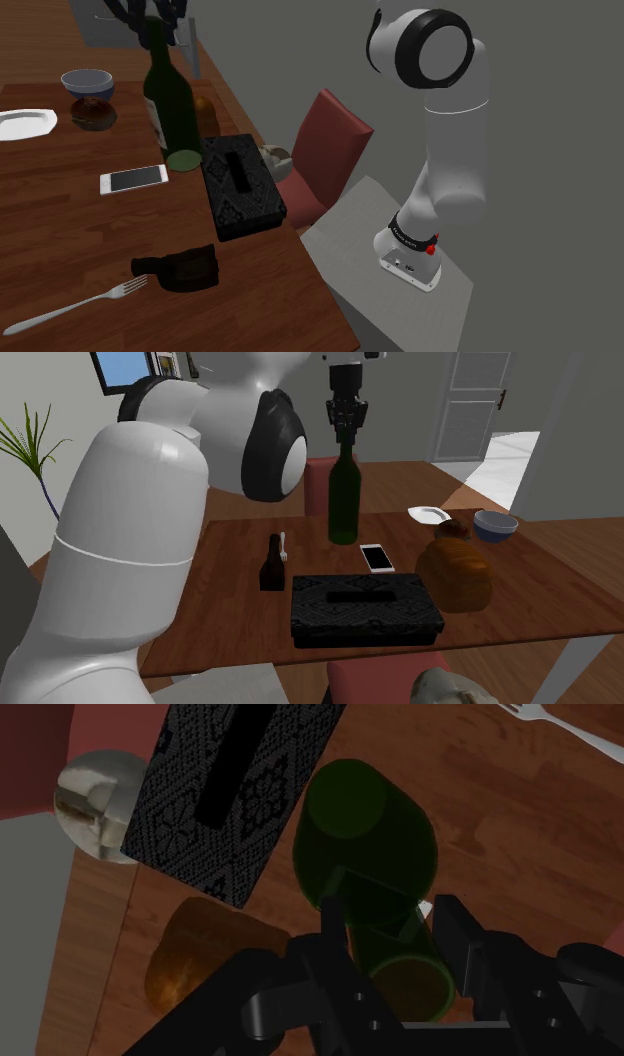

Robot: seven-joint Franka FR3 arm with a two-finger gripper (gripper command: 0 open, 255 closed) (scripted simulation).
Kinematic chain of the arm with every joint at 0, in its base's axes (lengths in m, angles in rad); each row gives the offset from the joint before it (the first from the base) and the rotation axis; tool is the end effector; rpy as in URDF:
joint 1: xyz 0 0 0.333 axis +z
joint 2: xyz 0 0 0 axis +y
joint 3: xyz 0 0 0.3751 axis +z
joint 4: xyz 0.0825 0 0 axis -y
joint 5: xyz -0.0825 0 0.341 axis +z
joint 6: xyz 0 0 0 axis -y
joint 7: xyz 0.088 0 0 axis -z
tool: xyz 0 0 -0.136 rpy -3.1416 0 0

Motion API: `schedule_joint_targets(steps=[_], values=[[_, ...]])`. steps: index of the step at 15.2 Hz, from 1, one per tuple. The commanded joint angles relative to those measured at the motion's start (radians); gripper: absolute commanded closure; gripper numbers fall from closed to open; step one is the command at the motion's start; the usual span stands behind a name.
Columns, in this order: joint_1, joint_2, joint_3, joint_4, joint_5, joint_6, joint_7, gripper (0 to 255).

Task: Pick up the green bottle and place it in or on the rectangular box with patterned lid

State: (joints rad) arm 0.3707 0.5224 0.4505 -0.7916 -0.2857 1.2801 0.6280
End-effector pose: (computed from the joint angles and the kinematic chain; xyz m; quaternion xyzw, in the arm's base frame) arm 0.5385 0.3558 0.6611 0.9992 0.0279 0.0179 0.0205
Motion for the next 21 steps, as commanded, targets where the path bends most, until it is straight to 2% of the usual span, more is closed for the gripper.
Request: schedule_joint_targets(steps=[1,8,11,13,16,21], values=[[-0.046,-0.063,0.004,-0.052,0.023,-0.007,-0.025,255],[-0.158,-0.178,-0.010,-0.066,0.071,-0.093,-0.136,255],[-0.193,-0.196,-0.021,-0.019,0.077,-0.153,-0.189,255],[-0.212,-0.189,-0.032,0.058,0.071,-0.220,-0.234,255],[-0.268,-0.278,-0.027,-0.128,0.119,-0.118,-0.237,255],[-0.309,-0.366,-0.036,-0.328,0.165,0.000,-0.248,255]])
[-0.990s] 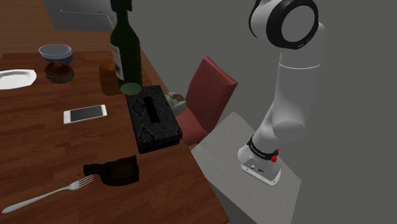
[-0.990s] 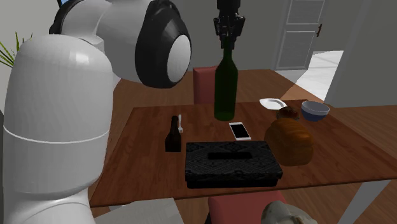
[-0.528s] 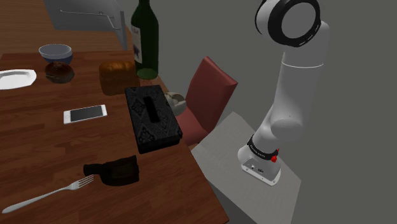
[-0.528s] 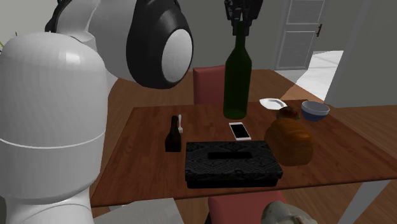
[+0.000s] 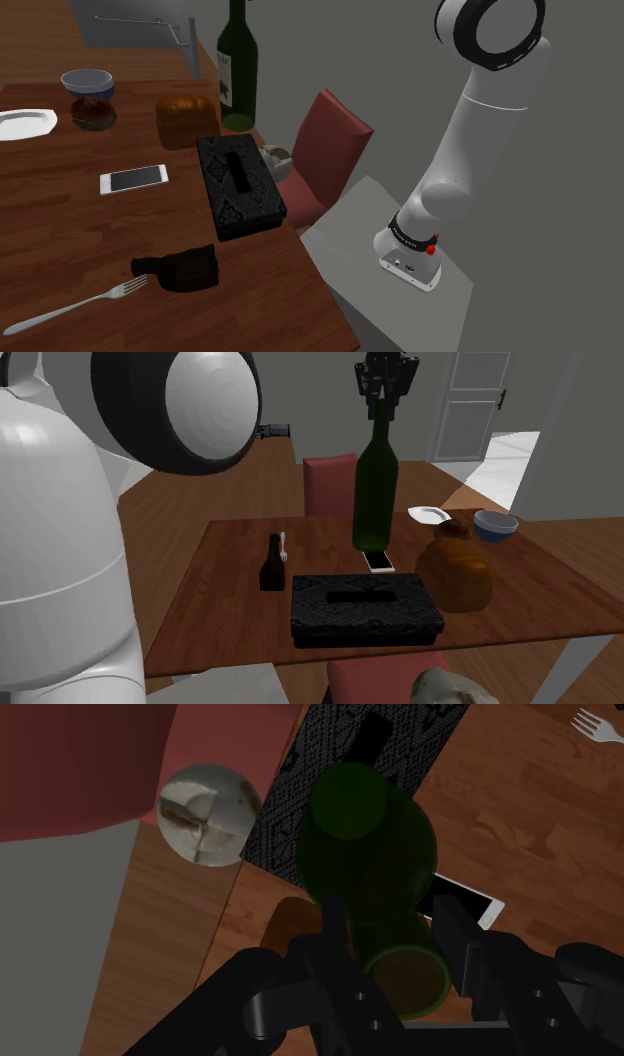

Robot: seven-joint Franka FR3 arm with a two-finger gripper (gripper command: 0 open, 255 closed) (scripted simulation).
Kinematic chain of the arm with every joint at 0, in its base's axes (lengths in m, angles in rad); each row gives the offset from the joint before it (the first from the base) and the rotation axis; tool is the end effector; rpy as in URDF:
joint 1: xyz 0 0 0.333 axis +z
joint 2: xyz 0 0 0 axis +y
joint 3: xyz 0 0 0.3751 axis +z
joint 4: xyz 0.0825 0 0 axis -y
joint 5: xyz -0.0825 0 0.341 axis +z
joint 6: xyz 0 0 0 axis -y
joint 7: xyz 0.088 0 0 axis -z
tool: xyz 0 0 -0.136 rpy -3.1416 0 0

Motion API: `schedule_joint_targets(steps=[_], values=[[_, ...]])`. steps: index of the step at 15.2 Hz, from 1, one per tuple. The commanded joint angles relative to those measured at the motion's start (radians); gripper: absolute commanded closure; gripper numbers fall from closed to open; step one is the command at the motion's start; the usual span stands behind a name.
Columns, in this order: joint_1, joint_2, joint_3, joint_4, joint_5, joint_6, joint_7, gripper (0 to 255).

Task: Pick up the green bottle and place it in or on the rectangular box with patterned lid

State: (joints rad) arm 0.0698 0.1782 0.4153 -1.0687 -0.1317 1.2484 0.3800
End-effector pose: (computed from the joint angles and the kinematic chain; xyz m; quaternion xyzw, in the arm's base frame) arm 0.4902 0.1982 0.7450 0.9992 0.0280 0.0178 0.0210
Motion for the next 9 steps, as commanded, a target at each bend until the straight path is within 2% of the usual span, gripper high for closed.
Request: schedule_joint_targets(steps=[1,9], values=[[-0.013,-0.035,-0.003,-0.084,0.018,0.052,-0.002,255],[-0.038,-0.116,-0.015,-0.301,0.055,0.196,-0.015,255]])
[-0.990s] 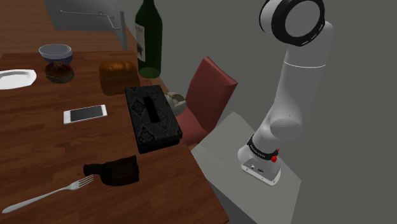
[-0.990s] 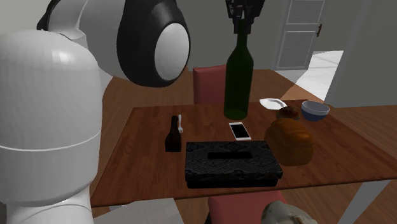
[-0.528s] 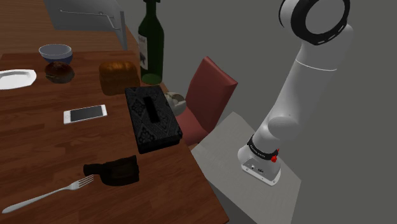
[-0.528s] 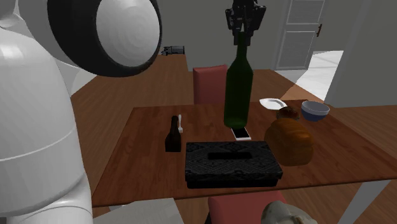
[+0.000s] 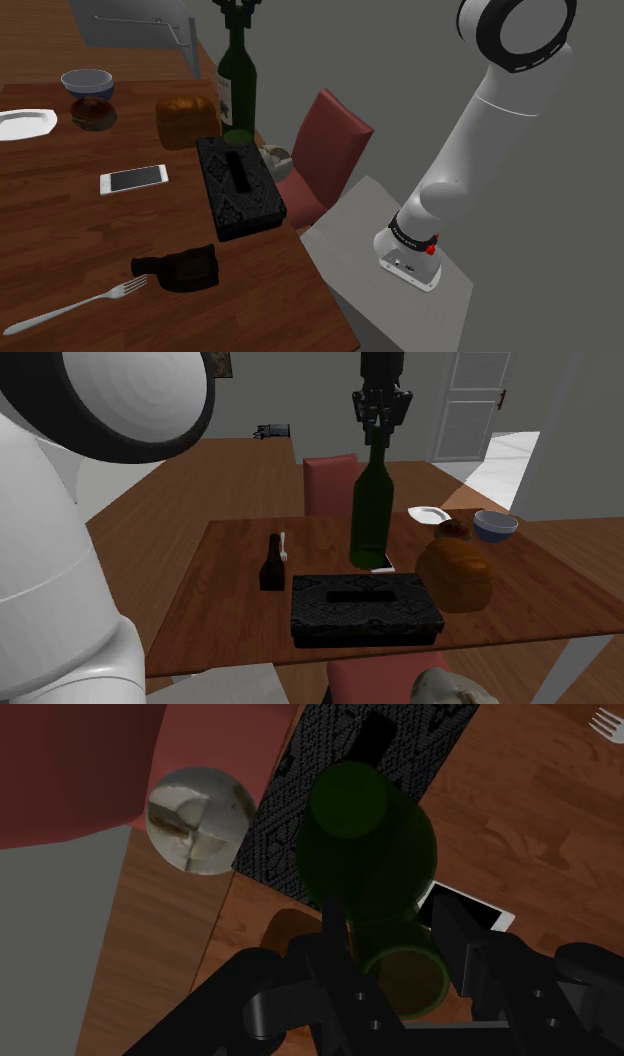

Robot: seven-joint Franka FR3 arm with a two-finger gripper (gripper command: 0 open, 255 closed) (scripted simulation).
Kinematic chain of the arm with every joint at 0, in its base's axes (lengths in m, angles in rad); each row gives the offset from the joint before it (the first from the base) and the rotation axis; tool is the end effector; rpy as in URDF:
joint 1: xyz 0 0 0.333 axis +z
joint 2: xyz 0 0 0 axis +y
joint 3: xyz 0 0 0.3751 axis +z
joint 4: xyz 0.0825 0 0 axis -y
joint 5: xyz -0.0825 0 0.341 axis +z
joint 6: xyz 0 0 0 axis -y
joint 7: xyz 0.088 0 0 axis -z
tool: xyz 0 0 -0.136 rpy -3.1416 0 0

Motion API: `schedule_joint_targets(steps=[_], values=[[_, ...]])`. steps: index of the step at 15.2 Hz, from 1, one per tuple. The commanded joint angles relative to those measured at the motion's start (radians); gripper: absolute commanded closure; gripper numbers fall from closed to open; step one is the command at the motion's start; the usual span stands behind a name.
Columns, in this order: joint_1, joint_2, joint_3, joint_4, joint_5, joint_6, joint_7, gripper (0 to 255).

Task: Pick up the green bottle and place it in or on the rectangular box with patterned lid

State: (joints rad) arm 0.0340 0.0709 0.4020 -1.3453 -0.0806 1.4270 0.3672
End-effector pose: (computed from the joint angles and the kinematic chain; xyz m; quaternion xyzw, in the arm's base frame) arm 0.4812 0.1993 0.7032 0.9992 0.0277 0.0176 0.0207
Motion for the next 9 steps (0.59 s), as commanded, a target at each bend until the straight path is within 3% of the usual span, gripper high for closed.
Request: schedule_joint_targets(steps=[1,9], values=[[-0.005,-0.016,-0.003,-0.048,0.007,0.034,-0.003,255],[-0.014,-0.062,-0.010,-0.212,0.025,0.157,-0.010,255]])
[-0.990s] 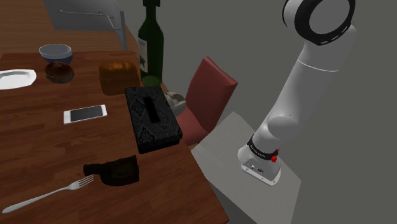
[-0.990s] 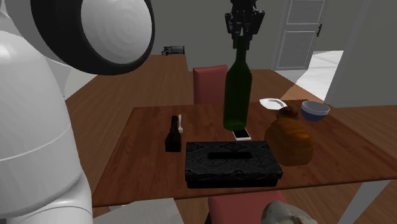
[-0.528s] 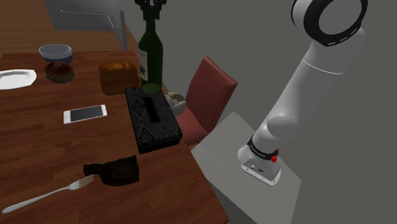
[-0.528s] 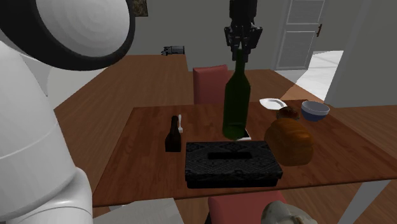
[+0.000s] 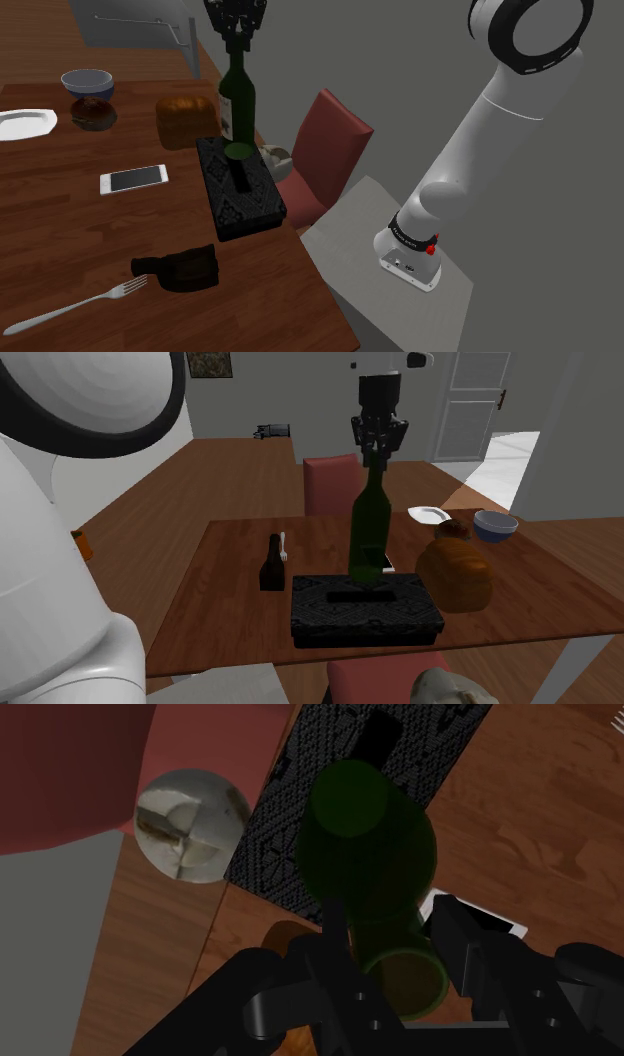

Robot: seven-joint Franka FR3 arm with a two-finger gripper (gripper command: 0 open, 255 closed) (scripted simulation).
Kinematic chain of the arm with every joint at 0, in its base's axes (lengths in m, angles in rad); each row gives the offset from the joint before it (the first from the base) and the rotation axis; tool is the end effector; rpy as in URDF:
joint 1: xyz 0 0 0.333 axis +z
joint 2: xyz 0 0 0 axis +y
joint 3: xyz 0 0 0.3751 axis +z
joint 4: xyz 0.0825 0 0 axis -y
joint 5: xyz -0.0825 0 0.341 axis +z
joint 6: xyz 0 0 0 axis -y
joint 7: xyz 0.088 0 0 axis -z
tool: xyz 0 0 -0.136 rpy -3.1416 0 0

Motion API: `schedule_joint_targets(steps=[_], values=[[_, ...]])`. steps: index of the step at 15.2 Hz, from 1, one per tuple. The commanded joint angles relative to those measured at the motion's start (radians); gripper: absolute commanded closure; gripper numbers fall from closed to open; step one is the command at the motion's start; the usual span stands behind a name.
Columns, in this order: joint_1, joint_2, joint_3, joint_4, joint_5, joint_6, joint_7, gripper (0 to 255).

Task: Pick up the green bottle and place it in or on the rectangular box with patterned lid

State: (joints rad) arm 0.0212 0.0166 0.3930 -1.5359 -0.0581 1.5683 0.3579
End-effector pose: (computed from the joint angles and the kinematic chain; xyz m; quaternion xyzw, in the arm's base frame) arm 0.4781 0.1992 0.6616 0.9992 0.0278 0.0176 0.0208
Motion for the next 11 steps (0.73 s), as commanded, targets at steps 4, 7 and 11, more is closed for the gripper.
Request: schedule_joint_targets(steps=[4,7,11], values=[[-0.003,-0.022,-0.003,-0.092,0.008,0.073,-0.002,255],[-0.004,-0.030,-0.004,-0.142,0.011,0.116,-0.002,255],[-0.005,-0.036,-0.005,-0.203,0.013,0.171,-0.002,255]])
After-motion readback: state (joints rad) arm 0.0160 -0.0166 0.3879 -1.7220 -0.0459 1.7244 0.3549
